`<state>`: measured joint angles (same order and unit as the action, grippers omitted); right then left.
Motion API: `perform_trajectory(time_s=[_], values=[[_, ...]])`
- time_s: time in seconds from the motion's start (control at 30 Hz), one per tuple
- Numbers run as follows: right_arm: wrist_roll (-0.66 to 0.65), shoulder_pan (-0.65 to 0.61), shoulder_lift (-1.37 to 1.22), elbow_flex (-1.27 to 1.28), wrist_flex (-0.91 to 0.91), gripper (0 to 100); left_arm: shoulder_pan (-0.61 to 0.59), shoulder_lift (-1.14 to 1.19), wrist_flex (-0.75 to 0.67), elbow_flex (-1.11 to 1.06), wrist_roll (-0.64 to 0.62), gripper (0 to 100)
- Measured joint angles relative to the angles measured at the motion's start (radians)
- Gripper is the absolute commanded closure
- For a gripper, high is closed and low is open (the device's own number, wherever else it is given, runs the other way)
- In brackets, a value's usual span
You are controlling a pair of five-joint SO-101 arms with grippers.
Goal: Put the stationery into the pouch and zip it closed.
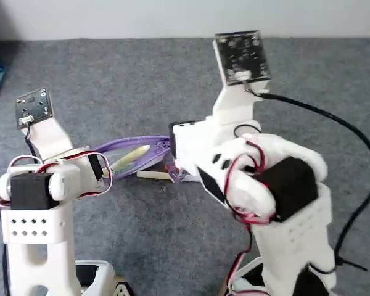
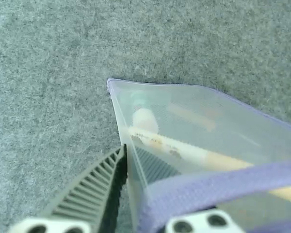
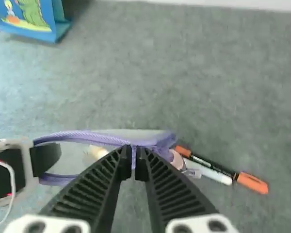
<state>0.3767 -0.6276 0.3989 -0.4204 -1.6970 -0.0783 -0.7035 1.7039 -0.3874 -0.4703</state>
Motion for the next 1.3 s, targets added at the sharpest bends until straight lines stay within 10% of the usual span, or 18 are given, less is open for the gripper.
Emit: perform_trajectory(time_s=[0.37,0.9,1.3], values=[[0.046,-0.184,-0.361,-0.003,0.055,99.0,0.0,0.0,0.0,0.0,0.0,99],[-0.026,-0.109,-0.235,-0.27,-0.057,99.1,0.0,0.0,0.0,0.0,0.0,99],[0.028,-0.15,-0.361,-0.009,-0.057,99.1,0.002,0.0,0.002,0.0,0.0,99]])
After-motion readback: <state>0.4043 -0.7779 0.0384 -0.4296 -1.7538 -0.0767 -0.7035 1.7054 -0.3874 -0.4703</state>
